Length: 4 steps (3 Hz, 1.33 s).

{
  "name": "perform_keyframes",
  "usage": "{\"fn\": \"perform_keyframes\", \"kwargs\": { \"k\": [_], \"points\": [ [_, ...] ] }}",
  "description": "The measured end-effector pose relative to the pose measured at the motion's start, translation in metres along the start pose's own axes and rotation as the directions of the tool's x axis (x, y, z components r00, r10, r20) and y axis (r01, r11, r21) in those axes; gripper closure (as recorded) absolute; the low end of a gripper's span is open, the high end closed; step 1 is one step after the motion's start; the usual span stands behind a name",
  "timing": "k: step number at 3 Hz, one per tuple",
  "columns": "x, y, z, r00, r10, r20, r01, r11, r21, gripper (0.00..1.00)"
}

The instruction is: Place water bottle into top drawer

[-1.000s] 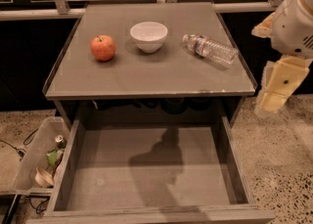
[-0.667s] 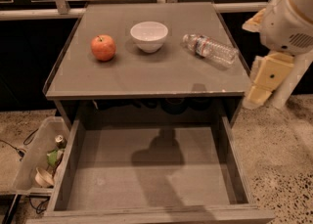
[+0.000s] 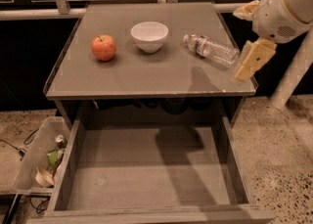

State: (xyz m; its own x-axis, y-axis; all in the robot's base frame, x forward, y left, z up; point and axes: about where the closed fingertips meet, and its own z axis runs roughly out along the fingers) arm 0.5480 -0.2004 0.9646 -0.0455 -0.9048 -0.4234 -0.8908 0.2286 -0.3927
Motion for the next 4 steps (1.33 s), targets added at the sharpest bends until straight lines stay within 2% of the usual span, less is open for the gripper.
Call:
{"fn": "perform_keyframes", "kwargs": {
  "k": [1,2,3,4],
  "points": [
    [0.004,-0.03,0.023,0.997,-0.008,0.079,0.007,0.9999,0.012,0.0],
    [0.007,-0.061,0.048,0.994,-0.029,0.106,0.025,0.9989,0.04,0.0],
    [0.007,-0.061,0.048,0.994,-0.029,0.106,0.025,0.9989,0.04,0.0],
    [0.01,-0.08,0.055,0.994,-0.039,0.098,0.028,0.9934,0.111,0.0]
  ]
}}
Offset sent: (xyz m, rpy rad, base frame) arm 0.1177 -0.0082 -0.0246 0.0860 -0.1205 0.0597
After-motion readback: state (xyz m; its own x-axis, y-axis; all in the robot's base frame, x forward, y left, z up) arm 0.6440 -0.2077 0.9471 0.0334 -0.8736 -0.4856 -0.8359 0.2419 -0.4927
